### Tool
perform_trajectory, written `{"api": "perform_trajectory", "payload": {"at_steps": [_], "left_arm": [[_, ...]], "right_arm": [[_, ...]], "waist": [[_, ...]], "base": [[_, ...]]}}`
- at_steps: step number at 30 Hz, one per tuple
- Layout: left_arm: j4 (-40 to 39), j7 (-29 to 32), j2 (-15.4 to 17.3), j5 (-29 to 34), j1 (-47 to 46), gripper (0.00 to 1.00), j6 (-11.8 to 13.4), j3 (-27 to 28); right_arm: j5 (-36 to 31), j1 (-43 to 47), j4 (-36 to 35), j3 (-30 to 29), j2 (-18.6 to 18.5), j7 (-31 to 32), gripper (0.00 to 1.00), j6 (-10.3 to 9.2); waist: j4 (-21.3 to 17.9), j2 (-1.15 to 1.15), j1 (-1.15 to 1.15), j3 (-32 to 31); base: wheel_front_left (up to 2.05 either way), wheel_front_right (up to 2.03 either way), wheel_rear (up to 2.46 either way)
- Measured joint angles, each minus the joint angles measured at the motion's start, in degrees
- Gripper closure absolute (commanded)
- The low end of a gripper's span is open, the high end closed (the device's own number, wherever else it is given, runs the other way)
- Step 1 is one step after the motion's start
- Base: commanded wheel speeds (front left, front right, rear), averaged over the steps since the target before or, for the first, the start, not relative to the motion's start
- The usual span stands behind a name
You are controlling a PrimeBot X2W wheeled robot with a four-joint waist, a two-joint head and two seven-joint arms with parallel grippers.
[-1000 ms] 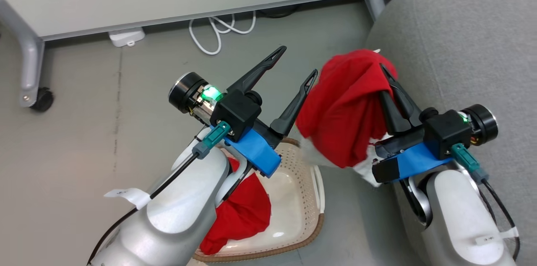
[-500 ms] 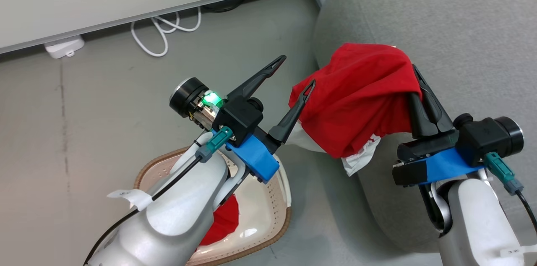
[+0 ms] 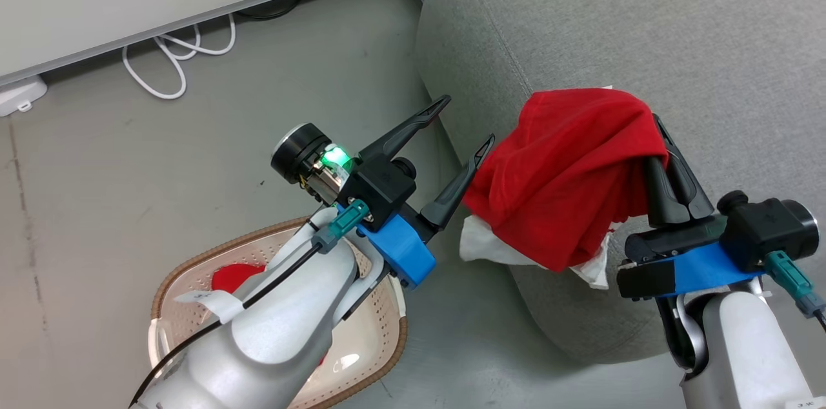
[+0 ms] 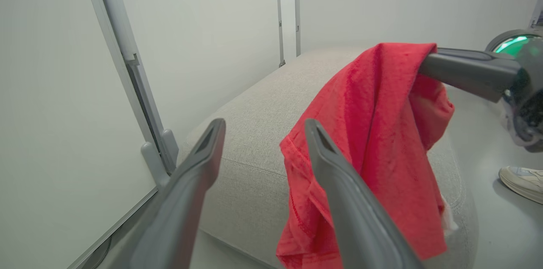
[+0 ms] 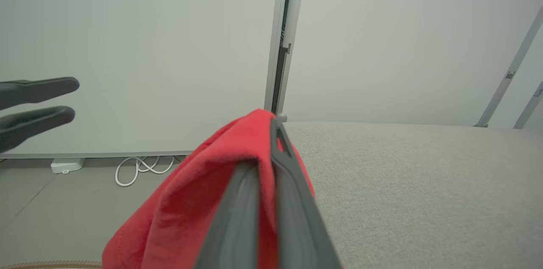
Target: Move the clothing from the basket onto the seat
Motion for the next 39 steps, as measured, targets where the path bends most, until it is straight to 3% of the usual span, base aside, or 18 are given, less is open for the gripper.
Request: {"api": "perform_trajectory", "payload": {"at_steps": [11,20,31,39], "left_arm": [[-0.3,0.01,0.91,0.01,-0.36,0.0,-0.21,-0.34],[-1.82,0.25,2.07,1.27,-3.82,0.0,-0.14,-0.22],[-4.57,1.87,5.06,3.13,-8.63,0.0,0.18,0.07],[-7.15,3.15,7.12,3.89,-10.72,0.0,0.7,0.3]], "right_arm": [[0.91,-2.69,-4.16,-2.63,0.0,0.0,1.0,0.0],[-0.71,-18.16,-9.54,-11.82,-1.66,0.0,1.0,0.0],[-0.05,-36.91,-9.29,-21.48,-12.02,-0.01,1.0,0.01],[1.29,-41.33,-2.11,-25.83,-17.77,0.0,1.0,0.01]], "waist": [[-0.31,0.0,0.0,1.52],[1.21,0.0,0.0,8.0],[2.46,0.0,0.01,18.91],[2.6,0.0,0.01,25.39]], "base": [[0.0,0.0,0.0],[0.0,0.0,0.0],[0.0,0.0,0.0],[0.0,0.0,0.0]]}}
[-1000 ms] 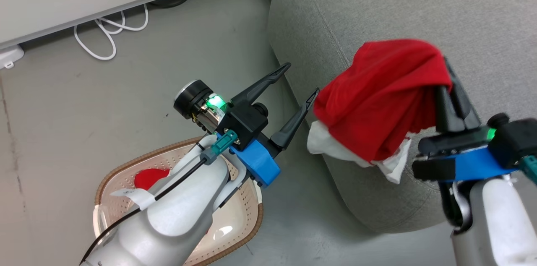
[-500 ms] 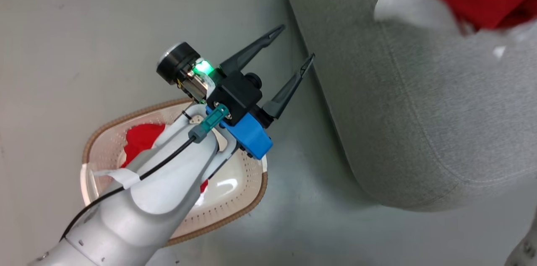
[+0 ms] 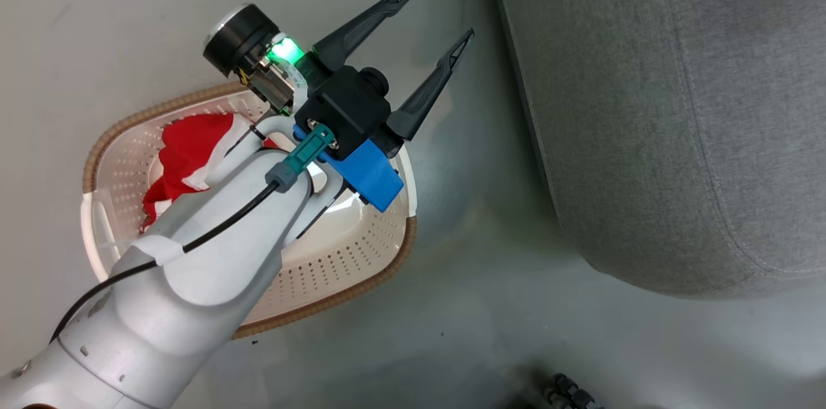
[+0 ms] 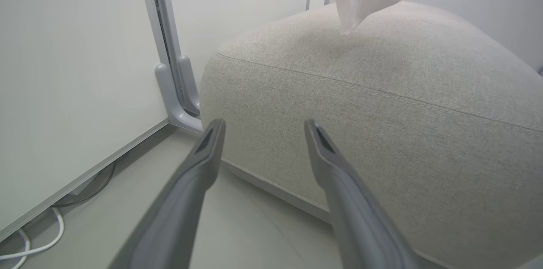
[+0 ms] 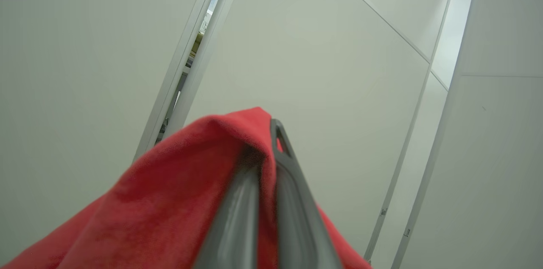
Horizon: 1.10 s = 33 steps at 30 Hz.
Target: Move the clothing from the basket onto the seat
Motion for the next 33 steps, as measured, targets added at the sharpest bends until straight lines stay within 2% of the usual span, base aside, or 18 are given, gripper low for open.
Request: {"api": "perform_trajectory", "payload": {"at_steps": [5,6,15,21,26,27,28,33], "left_arm": [[-1.2,0.68,0.97,0.24,-0.34,0.0,0.01,-0.25],[-1.67,0.83,1.16,0.24,-0.52,0.0,0.02,-0.42],[-2.56,1.24,1.52,0.14,-0.81,0.0,0.45,-0.89],[-2.19,0.54,1.18,-0.2,-0.81,0.0,0.68,-1.13],[-1.44,-0.15,1.0,-0.51,-0.5,0.0,0.93,-1.3],[-1.25,-0.35,0.92,-0.55,-0.39,0.0,0.97,-1.35],[-1.1,-0.62,0.83,-0.57,-0.26,0.0,1.07,-1.41],[0.11,-1.9,-0.26,-1.51,0.93,0.0,1.74,-0.99]], "right_arm": [[-0.3,-0.31,7.95,-1.79,-1.99,-0.01,1.0,0.0],[-0.53,-0.38,11.35,-1.68,-1.99,0.0,1.0,0.0],[0.43,0.3,24.23,-1.4,0.3,-0.01,1.0,0.0],[2.07,4.5,28.59,-0.82,1.97,-0.01,1.0,0.0],[3.05,7.14,28.82,-1.44,3.89,-0.01,1.0,0.0],[3.39,7.64,28.08,-2.09,4.15,-0.01,0.62,0.0],[3.78,8.21,27.44,-2.5,4.25,-0.01,0.0,0.0],[3.33,13.64,22.71,-2.97,5.04,-0.01,0.0,0.0]], "waist": [[0.01,0.0,0.0,2.61],[0.08,0.0,0.0,3.29],[0.81,0.0,0.0,4.16],[1.49,0.0,0.0,3.27],[1.75,0.0,0.0,2.19],[1.81,0.0,0.0,1.91],[1.88,0.0,0.0,1.58],[2.39,0.0,-0.01,-0.95]], "base": [[0.0,0.0,0.0],[0.0,0.0,0.0],[0.0,0.0,0.0],[0.0,0.0,0.0],[0.0,0.0,0.0],[0.0,0.0,0.0],[0.0,0.0,0.0],[0.0,0.0,0.0]]}}
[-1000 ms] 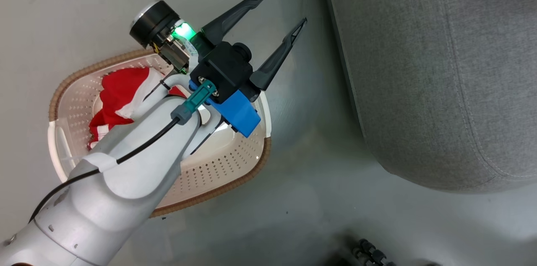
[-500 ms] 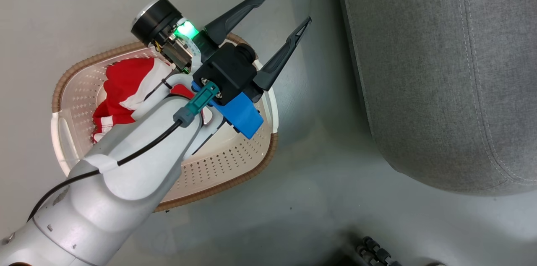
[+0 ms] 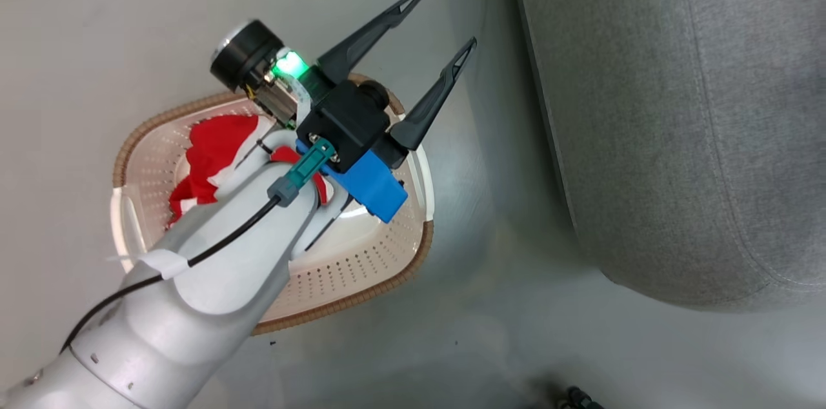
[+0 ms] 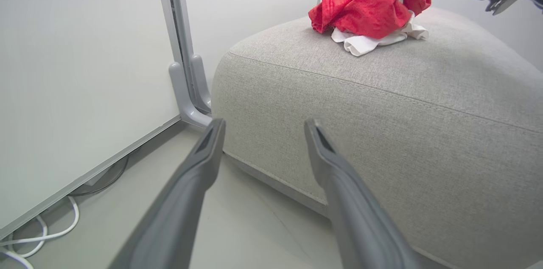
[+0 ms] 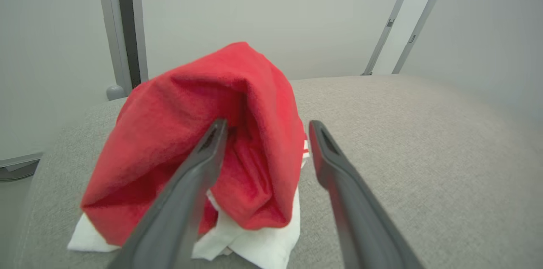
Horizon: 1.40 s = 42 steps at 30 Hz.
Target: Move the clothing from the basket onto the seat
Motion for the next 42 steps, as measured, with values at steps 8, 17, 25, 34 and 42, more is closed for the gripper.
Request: {"api": "perform_trajectory", "payload": {"at_steps": [8,17,25,34,42], "left_arm": [[1.91,-1.14,-2.0,-1.89,4.82,0.0,1.05,2.22],[-2.88,-1.19,-3.16,-1.27,13.53,0.0,2.78,11.56],[-6.35,-1.25,-5.12,0.92,22.22,0.0,2.69,22.42],[-7.72,-1.25,-7.95,4.19,30.77,0.0,1.2,32.52],[-8.77,-1.25,-9.56,6.76,37.27,0.0,-0.19,38.72]], "right_arm": [[-2.15,10.65,-10.99,3.92,2.97,0.0,0.0,0.0],[-2.33,19.55,-21.19,11.51,6.25,0.0,0.0,0.0],[-1.9,24.41,-24.98,16.48,8.22,0.0,0.0,0.0],[-2.58,29.98,-26.53,19.91,10.25,0.0,0.0,0.0],[-3.04,34.62,-28.06,21.96,11.95,0.0,0.0,0.0]], "waist": [[1.03,0.0,0.0,-6.6],[4.23,0.0,-0.01,-14.93],[8.86,0.0,-0.01,-20.88],[13.59,0.0,-0.01,-26.66],[16.08,0.0,-0.01,-30.38]], "base": [[0.0,0.0,0.0],[0.0,0.0,0.0],[0.0,0.0,0.0],[0.0,0.0,0.0],[0.0,0.0,0.0]]}}
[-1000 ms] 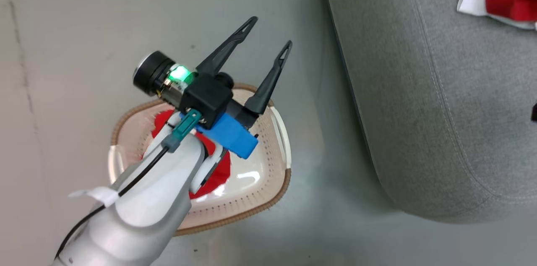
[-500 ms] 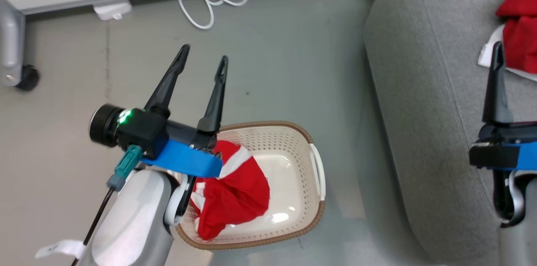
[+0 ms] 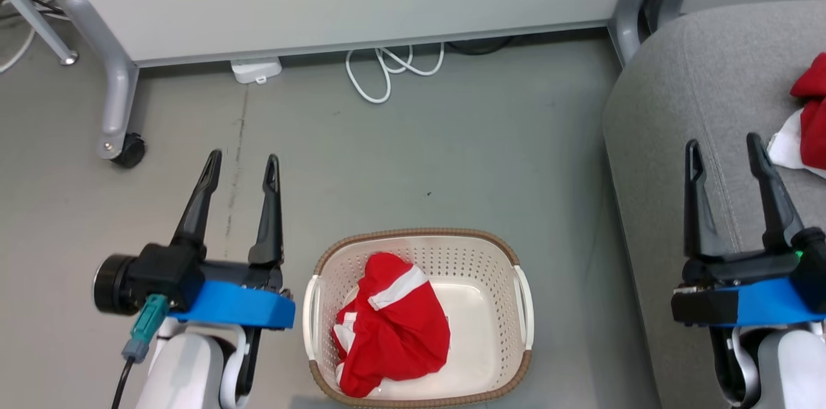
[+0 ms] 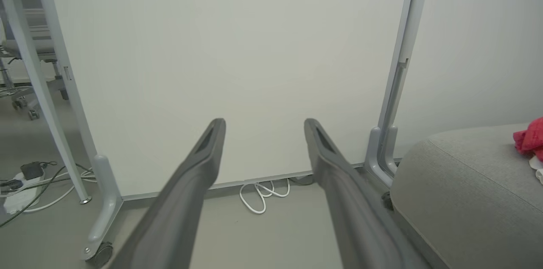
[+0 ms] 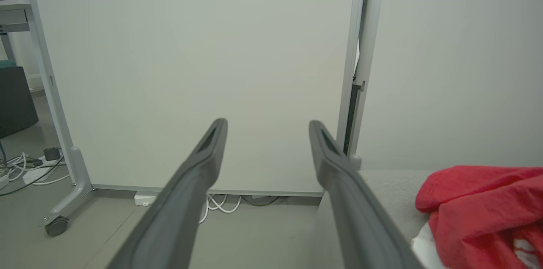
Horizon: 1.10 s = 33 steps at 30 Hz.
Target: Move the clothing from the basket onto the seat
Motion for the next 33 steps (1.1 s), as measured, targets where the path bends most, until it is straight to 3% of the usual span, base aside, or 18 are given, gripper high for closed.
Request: {"api": "perform_trajectory", "payload": {"at_steps": [14,33], "left_arm": [[-0.1,0.0,-2.72,2.03,5.31,0.0,-1.45,4.72],[0.67,0.0,-3.46,3.04,8.0,0.0,-2.12,6.76]], "right_arm": [[1.27,6.31,2.21,1.46,0.64,0.0,0.0,0.0],[2.72,7.78,3.74,3.37,0.66,0.0,0.0,0.0]], "waist": [[1.64,0.0,0.0,-4.22],[1.75,0.0,0.01,-6.78]], "base": [[0.0,0.0,0.0],[0.0,0.0,0.0]]}}
